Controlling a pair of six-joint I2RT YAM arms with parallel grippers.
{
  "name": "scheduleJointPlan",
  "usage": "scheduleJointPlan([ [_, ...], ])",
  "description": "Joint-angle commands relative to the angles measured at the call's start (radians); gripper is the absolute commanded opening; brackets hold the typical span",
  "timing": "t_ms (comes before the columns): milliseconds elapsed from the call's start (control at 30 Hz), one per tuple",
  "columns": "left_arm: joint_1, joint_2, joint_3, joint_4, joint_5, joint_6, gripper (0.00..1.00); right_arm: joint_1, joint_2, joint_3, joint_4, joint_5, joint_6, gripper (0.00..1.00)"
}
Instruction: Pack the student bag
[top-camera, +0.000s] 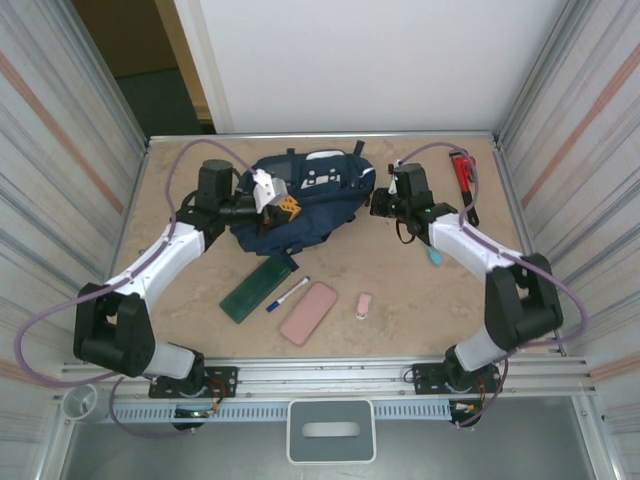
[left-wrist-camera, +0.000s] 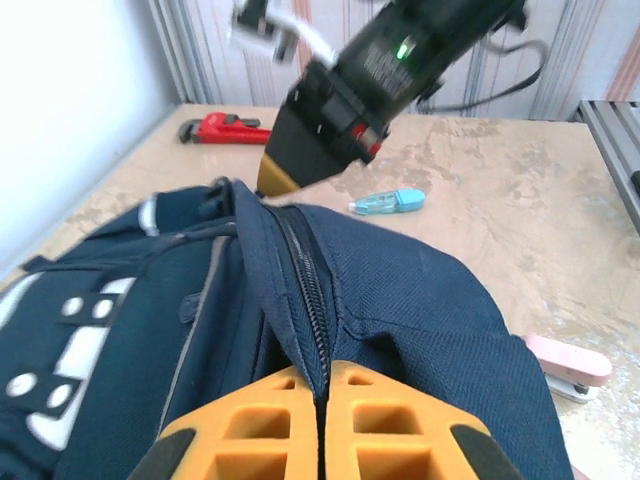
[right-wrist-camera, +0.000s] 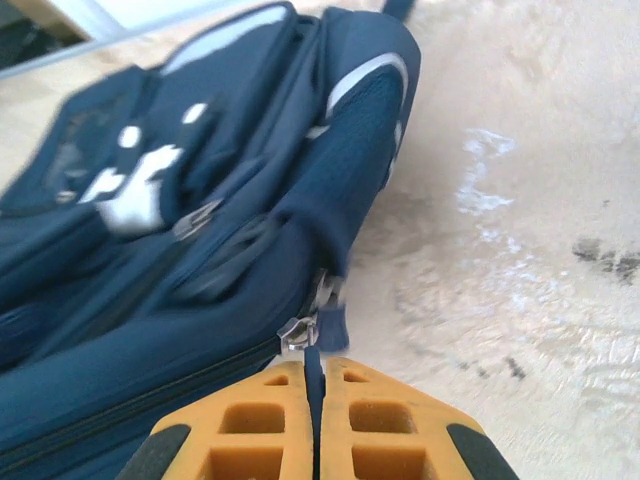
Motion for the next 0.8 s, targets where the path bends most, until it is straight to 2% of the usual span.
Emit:
scheduleJointPlan([
  [0,0.052,-0.081,0.02,0.178,0.119,-0.035,0.0,-0.097,0.124,0.029,0.014,0.115,0.039,0.0],
  [100,0.049,-0.055,0.044,0.165,0.159,-0.032,0.0,-0.122,0.14,0.028,0.095,-0.069,0.049,0.0],
  [167,0.036,-0.036,0.044,0.159,0.174,-0.017,0.0,-0.162,0.103,-0.006,0.159,-0.275,0.076,0.26],
  [233,0.024,-0.023,0.041,0.139,0.181,0.014,0.0,-0.217,0.064,-0.053,0.234,-0.456,0.173,0.44],
  [333,0.011,-0.007,0.038,0.133,0.178,0.028,0.0,-0.264,0.076,-0.054,0.274,-0.509,0.333,0.59],
  [400,0.005,0.006,0.043,0.129,0.18,0.03,0.0,-0.266,0.145,0.014,0.247,-0.491,0.398,0.65],
  [433,0.001,0.013,0.048,0.124,0.178,0.032,0.0,-0.264,0.201,0.053,0.244,-0.491,0.445,0.74],
  [500,-0.005,0.022,0.056,0.105,0.176,0.041,0.0,-0.251,0.308,0.122,0.286,-0.508,0.53,0.83],
  [567,-0.011,0.027,0.055,0.104,0.17,0.044,0.0,-0.224,0.416,0.211,0.296,-0.533,0.582,0.86],
  [667,-0.019,0.037,0.054,0.089,0.151,0.055,0.0,-0.182,0.529,0.333,0.29,-0.56,0.607,0.86],
  [700,-0.021,0.04,0.054,0.082,0.145,0.058,0.0,-0.172,0.552,0.367,0.261,-0.553,0.595,0.84],
  [733,-0.022,0.043,0.053,0.075,0.139,0.064,0.0,-0.165,0.571,0.395,0.23,-0.549,0.582,0.77],
  [767,-0.022,0.045,0.051,0.072,0.132,0.067,0.0,-0.164,0.581,0.407,0.229,-0.558,0.577,0.65],
])
